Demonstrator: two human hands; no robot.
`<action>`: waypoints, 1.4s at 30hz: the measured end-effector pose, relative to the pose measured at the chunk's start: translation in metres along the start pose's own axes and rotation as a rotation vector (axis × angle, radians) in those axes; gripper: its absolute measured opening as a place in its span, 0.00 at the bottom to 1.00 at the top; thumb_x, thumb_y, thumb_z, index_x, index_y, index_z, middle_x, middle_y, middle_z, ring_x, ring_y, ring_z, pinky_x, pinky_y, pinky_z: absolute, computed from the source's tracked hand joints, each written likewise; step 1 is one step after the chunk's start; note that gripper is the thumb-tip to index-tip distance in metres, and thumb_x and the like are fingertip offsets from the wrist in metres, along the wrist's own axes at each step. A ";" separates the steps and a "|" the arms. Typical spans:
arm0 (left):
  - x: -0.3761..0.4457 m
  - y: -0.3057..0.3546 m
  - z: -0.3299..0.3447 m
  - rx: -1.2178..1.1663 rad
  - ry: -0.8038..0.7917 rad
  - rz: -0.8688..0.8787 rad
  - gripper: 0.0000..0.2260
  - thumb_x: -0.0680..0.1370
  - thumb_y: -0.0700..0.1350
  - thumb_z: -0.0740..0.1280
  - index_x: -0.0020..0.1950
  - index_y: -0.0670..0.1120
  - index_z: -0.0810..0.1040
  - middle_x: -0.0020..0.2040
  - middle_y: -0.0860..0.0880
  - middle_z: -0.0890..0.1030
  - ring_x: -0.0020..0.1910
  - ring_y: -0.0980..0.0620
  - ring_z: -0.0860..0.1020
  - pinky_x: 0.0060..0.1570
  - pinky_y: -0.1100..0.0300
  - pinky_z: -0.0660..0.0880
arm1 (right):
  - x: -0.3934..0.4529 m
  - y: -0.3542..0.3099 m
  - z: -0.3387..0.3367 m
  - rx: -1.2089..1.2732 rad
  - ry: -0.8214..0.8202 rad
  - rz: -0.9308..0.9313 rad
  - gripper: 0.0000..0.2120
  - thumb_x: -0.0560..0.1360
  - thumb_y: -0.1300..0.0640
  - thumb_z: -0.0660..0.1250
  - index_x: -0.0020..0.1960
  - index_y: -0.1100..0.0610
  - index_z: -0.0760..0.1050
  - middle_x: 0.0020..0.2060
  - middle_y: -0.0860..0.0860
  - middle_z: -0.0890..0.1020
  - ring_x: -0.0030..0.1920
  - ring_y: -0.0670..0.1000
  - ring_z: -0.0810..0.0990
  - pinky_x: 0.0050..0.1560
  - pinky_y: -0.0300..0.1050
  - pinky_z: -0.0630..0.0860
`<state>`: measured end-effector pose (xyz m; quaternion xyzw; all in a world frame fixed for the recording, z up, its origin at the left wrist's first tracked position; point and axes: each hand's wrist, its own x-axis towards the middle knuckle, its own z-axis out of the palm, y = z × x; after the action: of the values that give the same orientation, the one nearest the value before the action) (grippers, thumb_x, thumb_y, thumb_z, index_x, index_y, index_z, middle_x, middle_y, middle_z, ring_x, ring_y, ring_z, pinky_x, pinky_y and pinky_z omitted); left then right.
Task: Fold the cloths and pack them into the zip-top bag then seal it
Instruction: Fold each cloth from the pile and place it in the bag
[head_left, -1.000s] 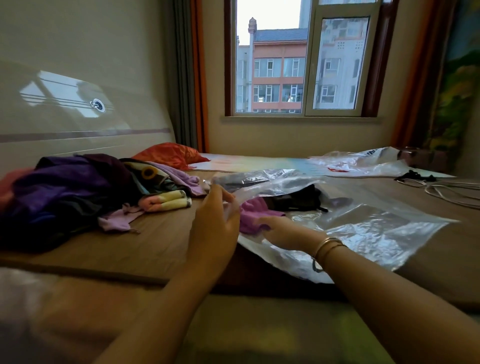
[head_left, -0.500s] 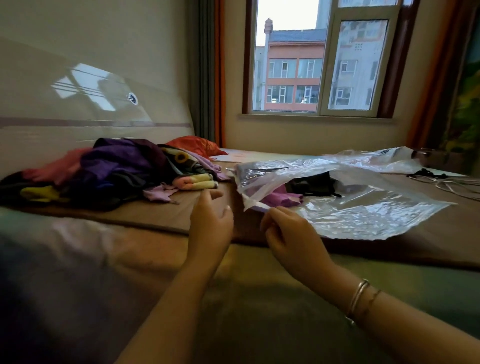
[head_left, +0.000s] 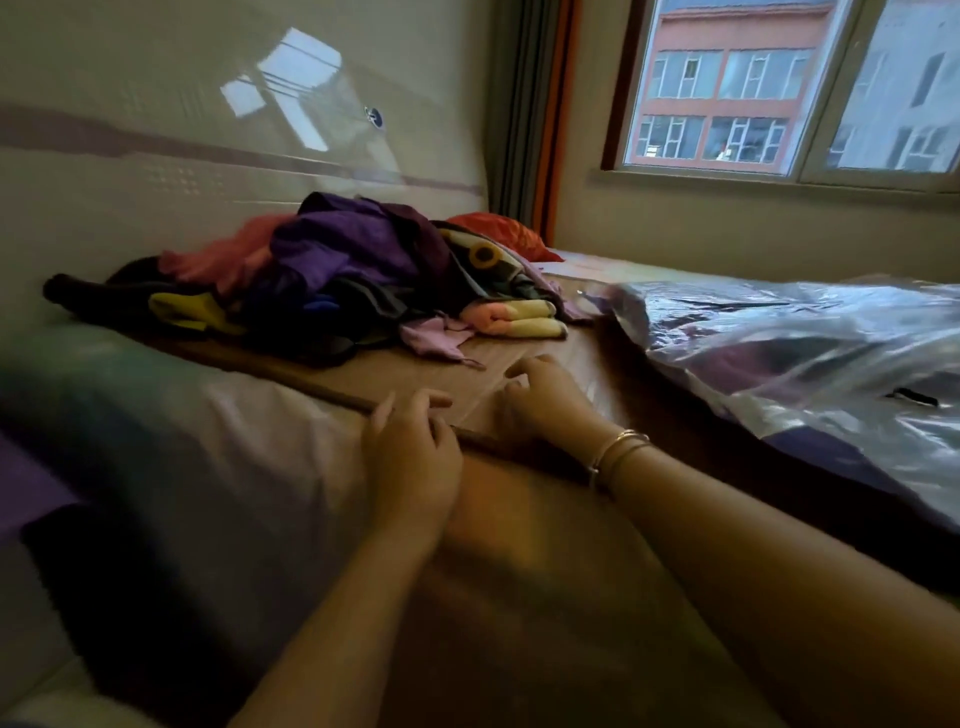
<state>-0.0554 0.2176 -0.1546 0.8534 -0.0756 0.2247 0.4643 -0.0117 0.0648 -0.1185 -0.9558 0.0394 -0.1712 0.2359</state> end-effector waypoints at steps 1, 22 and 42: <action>0.014 -0.003 0.006 0.096 0.010 0.048 0.11 0.80 0.44 0.59 0.60 0.51 0.75 0.63 0.48 0.75 0.65 0.50 0.69 0.63 0.52 0.71 | 0.019 0.007 0.004 -0.035 -0.017 0.017 0.17 0.78 0.56 0.59 0.64 0.58 0.73 0.66 0.57 0.71 0.65 0.57 0.71 0.63 0.46 0.67; 0.086 -0.028 0.048 0.655 -0.228 0.064 0.24 0.80 0.60 0.49 0.76 0.57 0.58 0.77 0.57 0.57 0.77 0.52 0.51 0.75 0.50 0.48 | 0.138 0.048 0.018 -0.410 -0.185 0.018 0.20 0.81 0.54 0.49 0.68 0.58 0.70 0.69 0.59 0.67 0.70 0.60 0.64 0.71 0.55 0.56; -0.064 0.060 0.008 -0.933 -0.242 -0.746 0.24 0.75 0.59 0.68 0.64 0.46 0.73 0.55 0.43 0.80 0.50 0.46 0.80 0.39 0.54 0.78 | -0.214 0.051 -0.084 -0.041 -0.045 -0.227 0.21 0.78 0.47 0.49 0.55 0.53 0.78 0.54 0.47 0.78 0.54 0.45 0.74 0.59 0.42 0.68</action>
<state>-0.1302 0.1725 -0.1419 0.5482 0.0857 -0.1088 0.8248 -0.2419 0.0166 -0.1380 -0.9623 -0.0708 -0.1746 0.1962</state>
